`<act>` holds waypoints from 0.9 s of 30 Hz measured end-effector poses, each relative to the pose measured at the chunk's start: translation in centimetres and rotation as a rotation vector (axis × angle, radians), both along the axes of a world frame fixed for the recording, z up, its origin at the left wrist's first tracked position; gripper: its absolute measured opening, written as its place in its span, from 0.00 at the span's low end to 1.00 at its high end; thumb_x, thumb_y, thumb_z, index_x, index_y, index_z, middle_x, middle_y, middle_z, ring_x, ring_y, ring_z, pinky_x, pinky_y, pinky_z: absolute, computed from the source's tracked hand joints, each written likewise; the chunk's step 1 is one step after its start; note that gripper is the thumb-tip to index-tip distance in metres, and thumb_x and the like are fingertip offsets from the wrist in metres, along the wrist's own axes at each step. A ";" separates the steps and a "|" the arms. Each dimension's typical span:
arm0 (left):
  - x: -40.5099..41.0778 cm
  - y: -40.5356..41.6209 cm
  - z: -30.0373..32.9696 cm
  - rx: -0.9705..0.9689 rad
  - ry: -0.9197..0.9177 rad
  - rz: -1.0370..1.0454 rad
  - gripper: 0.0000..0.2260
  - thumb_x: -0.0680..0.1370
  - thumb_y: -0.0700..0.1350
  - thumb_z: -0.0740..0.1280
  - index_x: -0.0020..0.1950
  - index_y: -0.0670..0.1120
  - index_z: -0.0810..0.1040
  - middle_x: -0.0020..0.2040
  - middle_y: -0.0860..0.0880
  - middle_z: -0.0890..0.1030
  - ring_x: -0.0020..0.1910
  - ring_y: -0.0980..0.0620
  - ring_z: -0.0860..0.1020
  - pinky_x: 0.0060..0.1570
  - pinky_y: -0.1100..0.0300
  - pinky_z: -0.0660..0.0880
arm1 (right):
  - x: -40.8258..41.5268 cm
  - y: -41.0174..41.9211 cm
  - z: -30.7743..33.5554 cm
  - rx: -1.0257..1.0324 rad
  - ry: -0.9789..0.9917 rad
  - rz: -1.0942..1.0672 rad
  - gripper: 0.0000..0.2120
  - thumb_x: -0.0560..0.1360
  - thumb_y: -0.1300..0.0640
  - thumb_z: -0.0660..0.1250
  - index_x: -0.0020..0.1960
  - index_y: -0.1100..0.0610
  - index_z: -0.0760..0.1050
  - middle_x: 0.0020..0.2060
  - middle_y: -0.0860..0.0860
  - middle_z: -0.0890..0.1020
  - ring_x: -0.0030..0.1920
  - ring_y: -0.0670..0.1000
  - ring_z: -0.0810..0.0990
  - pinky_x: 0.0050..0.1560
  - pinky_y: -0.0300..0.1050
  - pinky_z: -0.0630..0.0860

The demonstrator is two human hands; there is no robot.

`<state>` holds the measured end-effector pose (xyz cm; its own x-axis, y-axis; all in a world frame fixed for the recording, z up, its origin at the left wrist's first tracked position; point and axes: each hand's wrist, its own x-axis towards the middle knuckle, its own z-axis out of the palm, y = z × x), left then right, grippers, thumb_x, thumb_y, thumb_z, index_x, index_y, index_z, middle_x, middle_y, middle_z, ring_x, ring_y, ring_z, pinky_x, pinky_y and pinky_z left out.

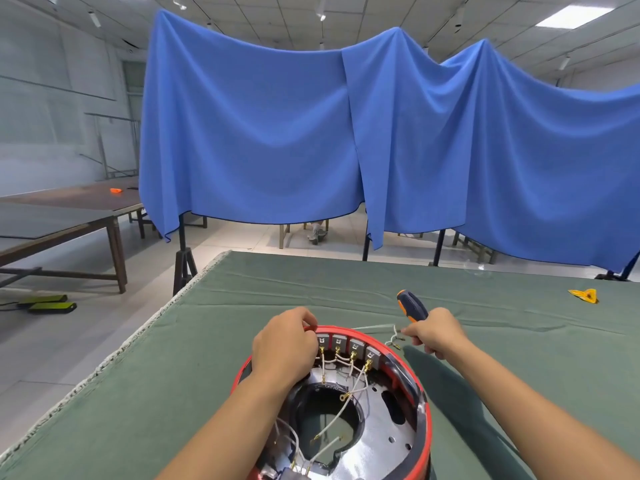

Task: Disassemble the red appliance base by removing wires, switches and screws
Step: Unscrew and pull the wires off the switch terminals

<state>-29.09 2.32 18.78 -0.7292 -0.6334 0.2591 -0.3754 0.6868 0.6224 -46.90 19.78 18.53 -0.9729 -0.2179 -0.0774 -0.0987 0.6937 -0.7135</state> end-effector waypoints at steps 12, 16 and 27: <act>-1.4 -1.0 0.0 -0.038 0.004 -0.071 0.09 0.73 0.43 0.64 0.44 0.58 0.77 0.41 0.61 0.77 0.49 0.54 0.77 0.46 0.59 0.69 | 4.3 0.9 8.5 -0.093 0.726 -0.069 0.21 0.66 0.41 0.55 0.31 0.58 0.73 0.25 0.50 0.77 0.29 0.50 0.73 0.29 0.42 0.62; -1.2 -0.9 0.0 -0.021 0.007 -0.084 0.09 0.75 0.44 0.63 0.45 0.59 0.78 0.42 0.61 0.78 0.49 0.56 0.77 0.47 0.59 0.70 | 5.8 1.2 10.6 -0.313 0.841 -0.116 0.25 0.67 0.39 0.56 0.30 0.61 0.73 0.23 0.52 0.75 0.27 0.49 0.72 0.29 0.41 0.63; -0.8 -1.0 0.1 -0.007 -0.012 -0.094 0.12 0.76 0.43 0.63 0.54 0.58 0.79 0.54 0.60 0.81 0.57 0.55 0.76 0.55 0.58 0.70 | 9.3 -1.0 9.7 -0.985 0.636 0.130 0.16 0.67 0.52 0.63 0.26 0.60 0.73 0.20 0.48 0.76 0.22 0.44 0.71 0.25 0.34 0.68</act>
